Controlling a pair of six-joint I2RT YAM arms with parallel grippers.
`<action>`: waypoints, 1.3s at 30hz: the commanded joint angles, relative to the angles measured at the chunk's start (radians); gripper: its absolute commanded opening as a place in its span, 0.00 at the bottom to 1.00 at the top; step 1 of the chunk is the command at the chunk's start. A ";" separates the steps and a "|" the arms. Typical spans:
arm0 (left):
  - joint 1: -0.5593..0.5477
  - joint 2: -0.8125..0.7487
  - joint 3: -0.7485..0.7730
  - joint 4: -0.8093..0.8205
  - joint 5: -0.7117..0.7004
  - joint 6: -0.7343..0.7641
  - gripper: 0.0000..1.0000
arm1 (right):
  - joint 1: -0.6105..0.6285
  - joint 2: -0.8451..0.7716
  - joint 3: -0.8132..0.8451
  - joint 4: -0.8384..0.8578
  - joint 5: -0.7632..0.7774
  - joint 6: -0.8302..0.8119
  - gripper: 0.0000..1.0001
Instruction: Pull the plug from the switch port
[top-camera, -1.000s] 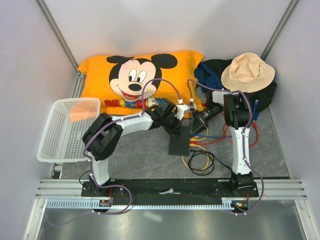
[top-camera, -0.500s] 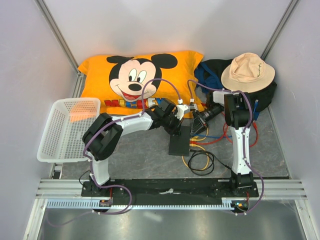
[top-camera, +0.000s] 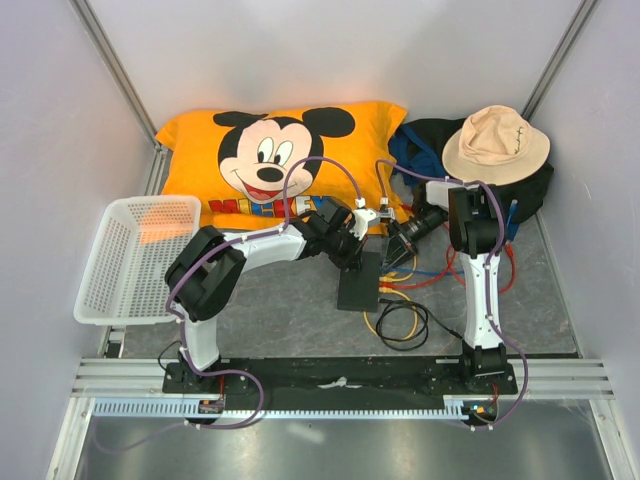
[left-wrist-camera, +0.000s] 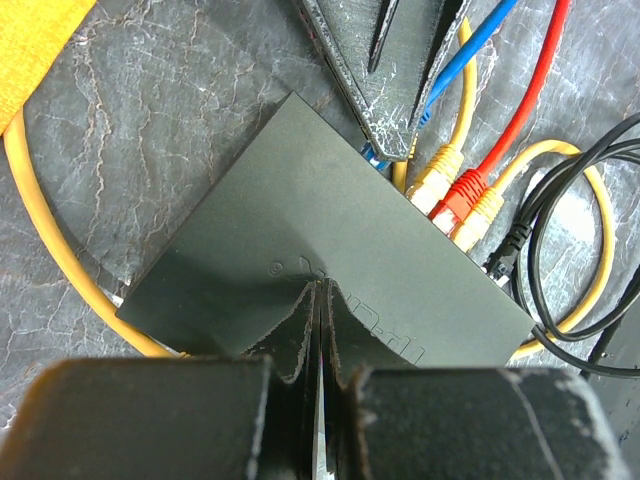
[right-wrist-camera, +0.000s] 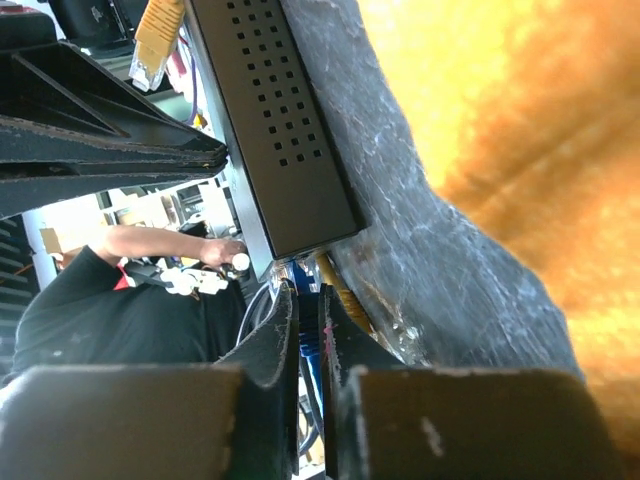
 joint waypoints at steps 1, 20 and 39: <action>-0.005 0.057 -0.018 -0.077 -0.091 0.018 0.02 | -0.016 0.008 0.021 0.044 0.140 0.031 0.01; -0.007 0.100 0.030 -0.085 -0.106 0.021 0.02 | -0.113 -0.007 0.053 -0.001 0.332 -0.215 0.00; -0.007 0.109 0.064 -0.089 -0.122 0.036 0.02 | -0.267 -0.323 0.128 0.100 0.298 0.015 0.00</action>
